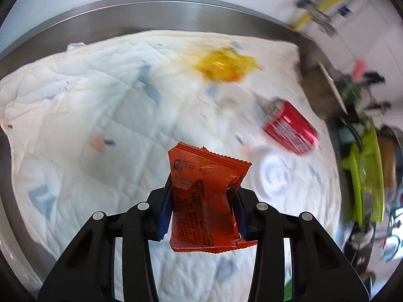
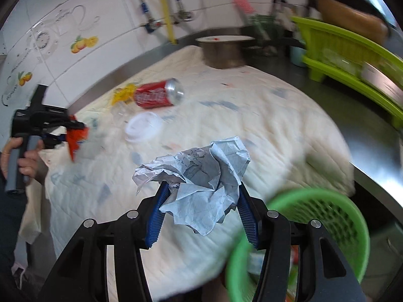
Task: Collect trash
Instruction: 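Carry the paper and packet over the green basket and release both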
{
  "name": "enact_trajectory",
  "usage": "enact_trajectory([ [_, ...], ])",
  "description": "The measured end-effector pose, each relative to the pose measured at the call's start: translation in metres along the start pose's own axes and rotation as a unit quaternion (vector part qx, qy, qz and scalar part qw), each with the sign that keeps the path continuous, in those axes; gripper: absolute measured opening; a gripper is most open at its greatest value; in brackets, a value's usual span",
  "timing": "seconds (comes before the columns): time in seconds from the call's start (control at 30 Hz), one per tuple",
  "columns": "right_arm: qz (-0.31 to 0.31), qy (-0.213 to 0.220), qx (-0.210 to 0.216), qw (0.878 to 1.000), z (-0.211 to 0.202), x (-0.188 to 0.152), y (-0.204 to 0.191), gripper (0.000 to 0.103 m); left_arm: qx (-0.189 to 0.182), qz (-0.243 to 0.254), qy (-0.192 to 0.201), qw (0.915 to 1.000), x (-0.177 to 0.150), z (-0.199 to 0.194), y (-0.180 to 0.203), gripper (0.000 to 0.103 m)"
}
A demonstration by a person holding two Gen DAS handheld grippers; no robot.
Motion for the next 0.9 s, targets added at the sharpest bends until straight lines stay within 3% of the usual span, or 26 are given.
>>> enact_trajectory([
  [0.37, 0.076, -0.036, -0.104, 0.991, -0.043, -0.078, 0.119, 0.054, -0.066, 0.104, -0.034, 0.9918, -0.093, -0.012, 0.109, 0.039],
  [0.47, 0.084, -0.049, -0.113, 0.989, -0.046, -0.096, 0.135, 0.055, -0.090, 0.145, -0.051, 0.9840, -0.125, -0.012, 0.150, 0.039],
  [0.57, 0.091, -0.050, -0.118, 0.988, -0.051, -0.106, 0.143, 0.063, -0.106, 0.180, -0.064, 0.9759, -0.154, -0.010, 0.186, 0.039],
  [0.9, 0.102, -0.011, -0.123, 0.987, -0.092, -0.104, 0.150, 0.071, -0.130, 0.272, -0.118, 0.9460, -0.239, 0.019, 0.272, 0.039],
])
Point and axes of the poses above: each gripper's, at about its wrist camera, not at the fingertips, and z roughly the way its jaws point, y to its right, x to its top, the point moved 9 cm from there along z, roughly the way its jaws point, and after that the axes turned 1 degree about x, right-handed, at the moved point
